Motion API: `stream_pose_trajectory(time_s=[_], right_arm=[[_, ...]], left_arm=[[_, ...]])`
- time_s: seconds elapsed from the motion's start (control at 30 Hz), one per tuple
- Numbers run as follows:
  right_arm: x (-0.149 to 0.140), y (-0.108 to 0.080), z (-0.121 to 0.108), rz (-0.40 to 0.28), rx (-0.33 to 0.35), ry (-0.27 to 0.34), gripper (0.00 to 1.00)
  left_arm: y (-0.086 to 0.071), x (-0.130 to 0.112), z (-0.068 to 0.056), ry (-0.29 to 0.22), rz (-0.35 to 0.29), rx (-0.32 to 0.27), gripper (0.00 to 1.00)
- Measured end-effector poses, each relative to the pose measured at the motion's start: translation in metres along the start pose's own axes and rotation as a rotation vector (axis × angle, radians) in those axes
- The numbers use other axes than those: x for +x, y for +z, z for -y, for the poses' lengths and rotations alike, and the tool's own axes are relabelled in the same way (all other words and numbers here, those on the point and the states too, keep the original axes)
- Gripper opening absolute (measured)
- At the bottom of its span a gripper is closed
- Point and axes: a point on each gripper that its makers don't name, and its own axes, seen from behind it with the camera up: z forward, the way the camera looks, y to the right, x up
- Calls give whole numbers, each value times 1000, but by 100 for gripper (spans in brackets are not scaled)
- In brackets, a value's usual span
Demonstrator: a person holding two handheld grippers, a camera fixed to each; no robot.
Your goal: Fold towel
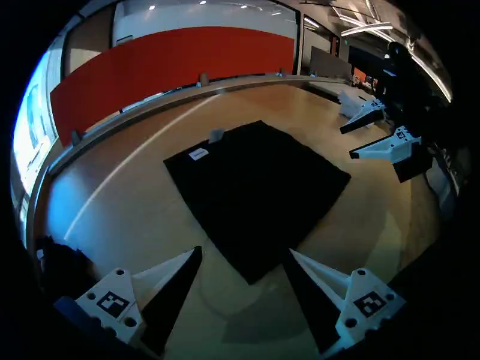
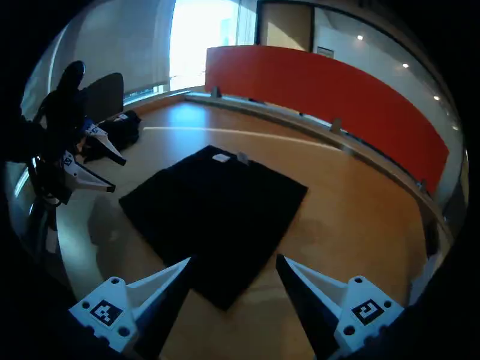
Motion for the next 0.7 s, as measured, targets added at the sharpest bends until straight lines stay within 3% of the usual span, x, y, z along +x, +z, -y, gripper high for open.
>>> stream_pose_trajectory(time_s=[0.37,0.7], right_arm=[[-45,16,9,107,27,20,100],[-60,21,11,140,40,11,100]], left_arm=[[19,-33,-9,-2,100,-31,97],[30,-42,-15,2,138,-44,97]])
